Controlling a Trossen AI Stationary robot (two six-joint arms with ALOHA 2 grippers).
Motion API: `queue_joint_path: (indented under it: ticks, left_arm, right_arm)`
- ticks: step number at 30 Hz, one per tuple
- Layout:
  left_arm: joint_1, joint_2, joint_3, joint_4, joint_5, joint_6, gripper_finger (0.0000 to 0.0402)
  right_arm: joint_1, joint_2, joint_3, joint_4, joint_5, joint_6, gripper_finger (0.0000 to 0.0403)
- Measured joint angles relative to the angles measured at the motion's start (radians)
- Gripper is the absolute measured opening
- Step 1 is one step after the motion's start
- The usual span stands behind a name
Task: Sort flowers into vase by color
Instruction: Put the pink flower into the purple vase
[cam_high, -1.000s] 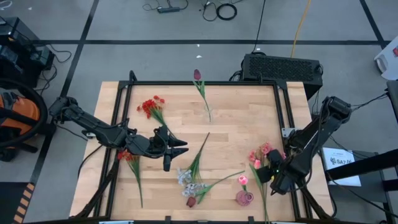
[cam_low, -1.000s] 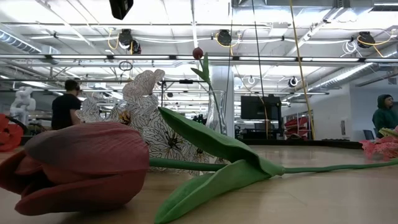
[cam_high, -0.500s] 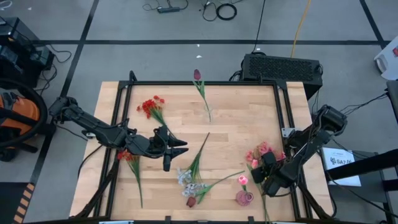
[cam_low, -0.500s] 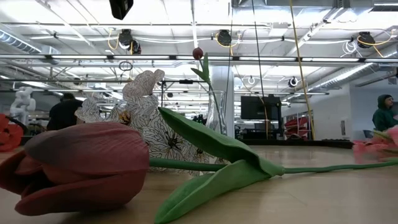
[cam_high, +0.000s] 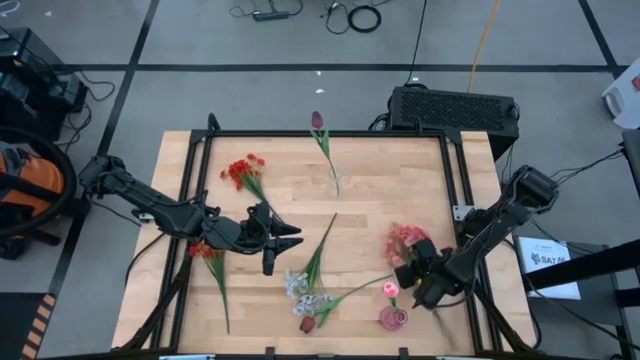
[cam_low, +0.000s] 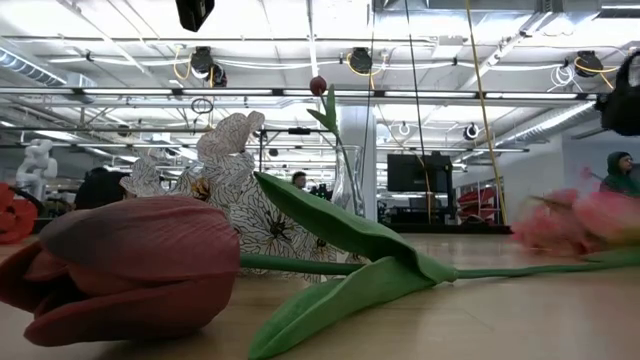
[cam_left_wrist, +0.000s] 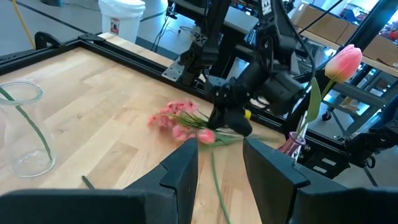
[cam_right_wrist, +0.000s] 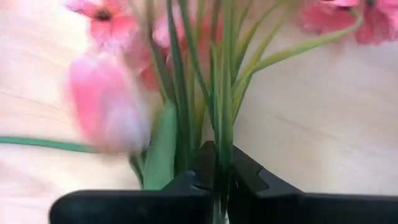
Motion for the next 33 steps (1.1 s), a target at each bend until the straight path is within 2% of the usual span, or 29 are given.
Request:
queue_joint_path:
  ticks: [13,16,19,22,25,28,33]
  left_arm:
    - [0.000,0.000,0.000,0.000,0.000,-0.001,0.0134]
    - [0.000,0.000,0.000,0.000,0.000,-0.001,0.0134]
    - [0.000,0.000,0.000,0.000,0.000,-0.003,0.0134]
    - [0.000,0.000,0.000,0.000,0.000,-0.003,0.0134]
    - [0.000,0.000,0.000,0.000,0.000,0.007,0.0134]
    - [0.000,0.000,0.000,0.000,0.000,0.093,0.0134]
    - [0.000,0.000,0.000,0.000,0.000,0.154,0.0134]
  right_arm:
    - [0.000,-0.296,0.001,-0.122,0.262,-0.069,0.0005]
    - [0.000,-0.357,0.002,-0.138,0.264,-0.182,0.0003]
    - [-0.001,-0.410,0.003,-0.147,0.206,-0.292,0.0003]
    - [-0.001,-0.448,0.003,-0.171,0.160,-0.300,0.0003]
    - [-0.001,-0.477,0.003,-0.180,0.161,-0.304,0.0002]
    - [0.008,-0.504,0.003,-0.166,0.238,-0.331,0.0001]
    - [0.058,-0.571,0.003,-0.038,0.444,-0.427,0.0001]
